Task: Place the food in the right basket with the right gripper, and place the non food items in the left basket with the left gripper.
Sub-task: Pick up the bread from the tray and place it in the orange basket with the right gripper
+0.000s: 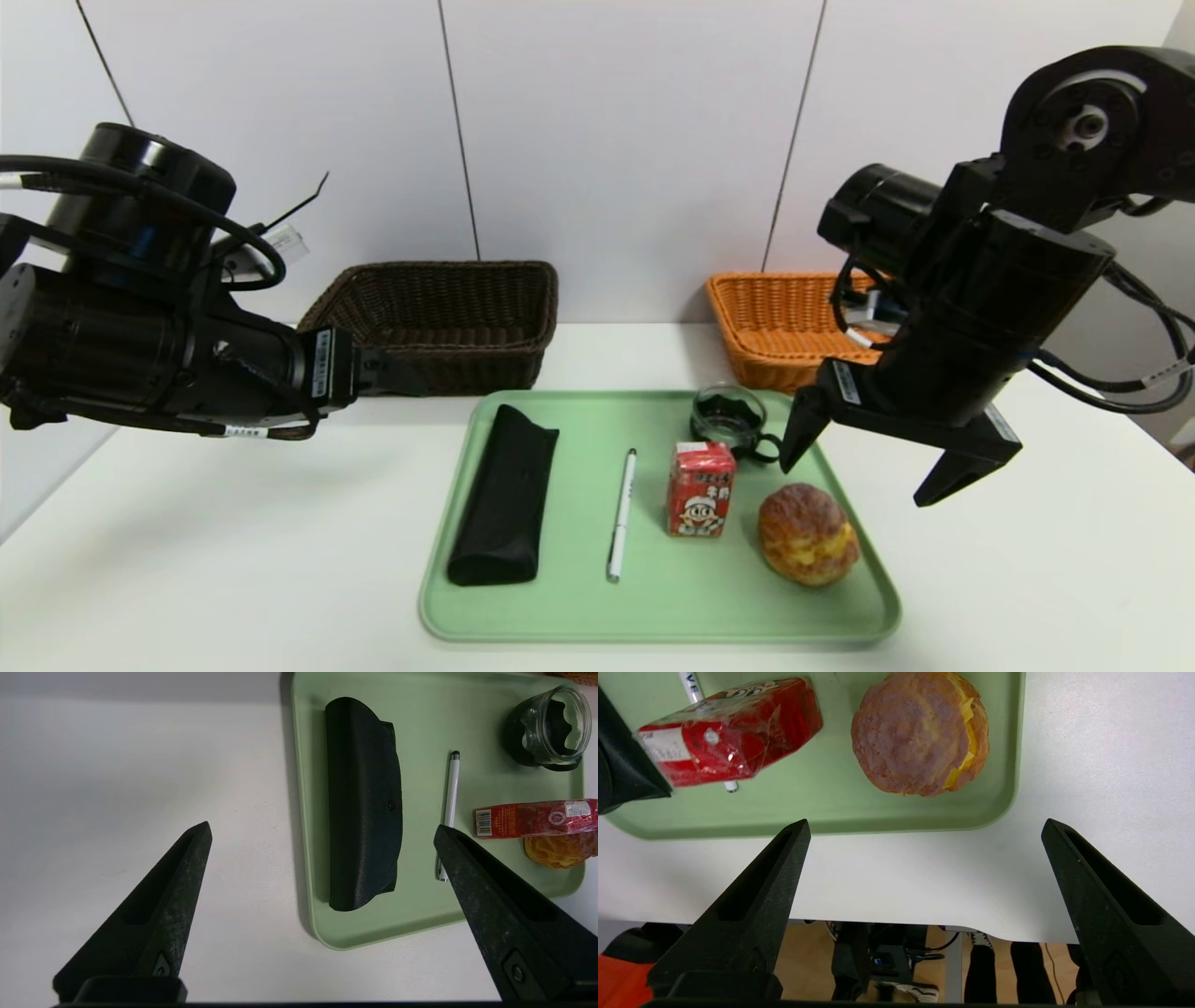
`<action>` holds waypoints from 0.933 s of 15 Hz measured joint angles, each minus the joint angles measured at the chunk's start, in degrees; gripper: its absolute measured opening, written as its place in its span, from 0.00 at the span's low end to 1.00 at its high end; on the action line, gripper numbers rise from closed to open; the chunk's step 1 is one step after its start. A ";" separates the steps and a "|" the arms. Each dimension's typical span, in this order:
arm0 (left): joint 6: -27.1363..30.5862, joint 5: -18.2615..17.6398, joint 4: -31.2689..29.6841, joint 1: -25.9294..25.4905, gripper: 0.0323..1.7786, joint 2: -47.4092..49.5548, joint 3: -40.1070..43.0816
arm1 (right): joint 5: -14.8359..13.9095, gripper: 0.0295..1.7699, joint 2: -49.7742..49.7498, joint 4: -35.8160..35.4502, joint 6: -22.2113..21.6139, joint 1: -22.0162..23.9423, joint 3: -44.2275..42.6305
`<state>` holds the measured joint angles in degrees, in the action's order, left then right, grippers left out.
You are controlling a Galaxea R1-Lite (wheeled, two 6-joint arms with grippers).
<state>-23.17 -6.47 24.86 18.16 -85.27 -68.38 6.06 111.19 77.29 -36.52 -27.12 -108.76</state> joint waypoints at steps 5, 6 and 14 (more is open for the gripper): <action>-1.21 -0.06 0.13 0.11 0.95 0.62 0.09 | 0.80 0.97 3.97 0.60 -9.62 0.48 -2.26; -1.18 -0.06 0.13 0.11 0.95 0.93 0.13 | 1.01 0.97 4.66 1.01 -11.70 0.78 -2.32; -1.27 -0.16 0.16 0.11 0.95 2.58 0.55 | 3.64 0.97 8.87 3.56 -18.88 0.32 -2.43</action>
<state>-24.44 -6.63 25.02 18.27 -82.69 -67.83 9.70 120.07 80.85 -55.41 -26.81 -111.19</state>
